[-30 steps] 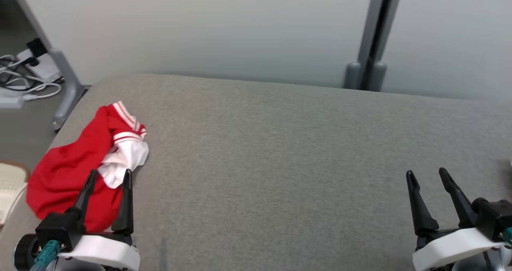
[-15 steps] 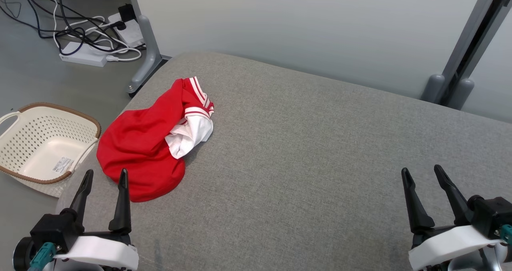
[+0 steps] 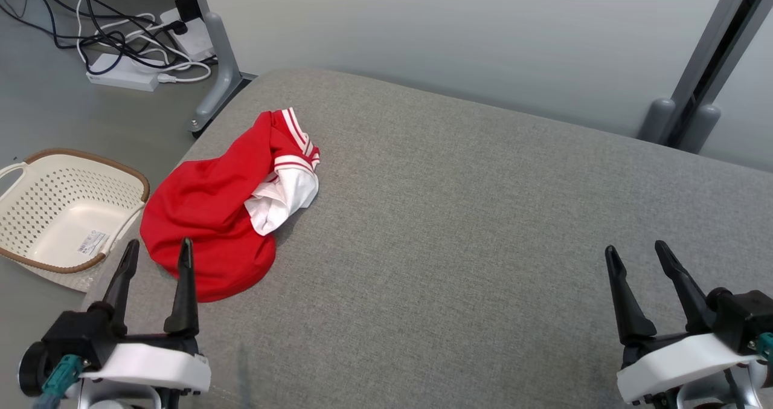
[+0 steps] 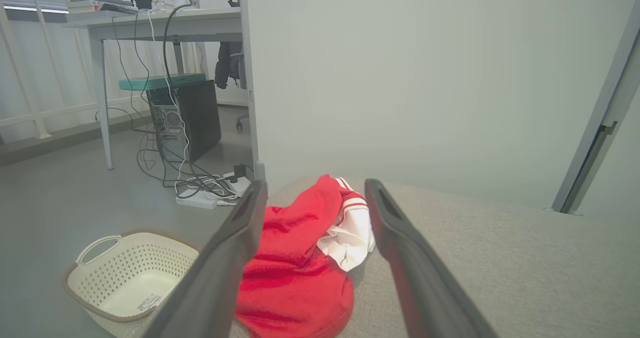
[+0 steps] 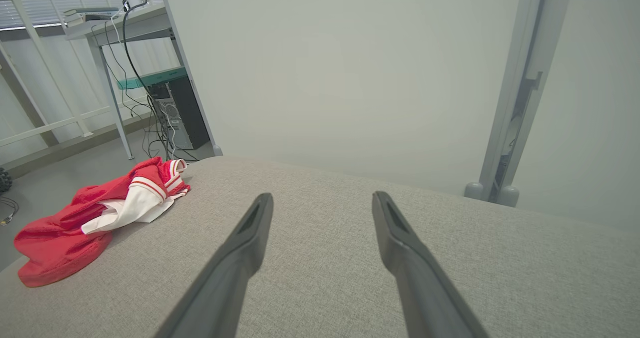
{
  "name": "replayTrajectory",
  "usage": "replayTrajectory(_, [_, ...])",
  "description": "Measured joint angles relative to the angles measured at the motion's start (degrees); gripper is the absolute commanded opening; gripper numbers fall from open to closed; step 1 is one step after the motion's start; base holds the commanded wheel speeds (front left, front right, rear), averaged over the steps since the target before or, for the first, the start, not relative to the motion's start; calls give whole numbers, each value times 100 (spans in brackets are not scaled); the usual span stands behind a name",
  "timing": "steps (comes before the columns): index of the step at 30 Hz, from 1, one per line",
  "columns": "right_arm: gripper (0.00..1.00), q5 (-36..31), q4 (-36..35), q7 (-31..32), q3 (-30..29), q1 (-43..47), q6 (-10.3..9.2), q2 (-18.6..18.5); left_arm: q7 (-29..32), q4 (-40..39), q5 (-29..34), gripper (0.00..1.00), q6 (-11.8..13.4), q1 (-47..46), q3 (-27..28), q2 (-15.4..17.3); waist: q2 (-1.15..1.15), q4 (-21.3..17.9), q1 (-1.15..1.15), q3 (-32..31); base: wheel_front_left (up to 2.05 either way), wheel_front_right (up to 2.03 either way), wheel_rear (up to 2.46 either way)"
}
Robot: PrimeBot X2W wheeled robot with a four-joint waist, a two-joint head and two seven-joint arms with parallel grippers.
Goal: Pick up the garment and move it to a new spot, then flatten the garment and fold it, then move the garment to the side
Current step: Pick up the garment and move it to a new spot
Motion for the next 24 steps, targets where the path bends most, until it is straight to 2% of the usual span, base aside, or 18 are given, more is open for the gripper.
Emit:
replayTrajectory(8, [100,-9,-258,143,47,-280,0,-140,108,-186,0,100,16,-896,93,-15,0,-134,0,403,0,0,0])
replayTrajectory(11, [100,-18,-368,213,107,-433,0,-238,311,96,-121,100,-115,-1454,96,-19,0,-230,0,663,0,0,0])
replayTrajectory(19, [100,12,-437,268,303,-882,0,-421,898,2321,-713,100,-725,-2653,102,-75,0,-665,0,1396,0,0,0])
replayTrajectory(24, [100,54,-409,218,337,-1077,0,-448,1035,3754,-946,100,-953,-3150,213,-74,0,-984,0,1802,0,0,0])
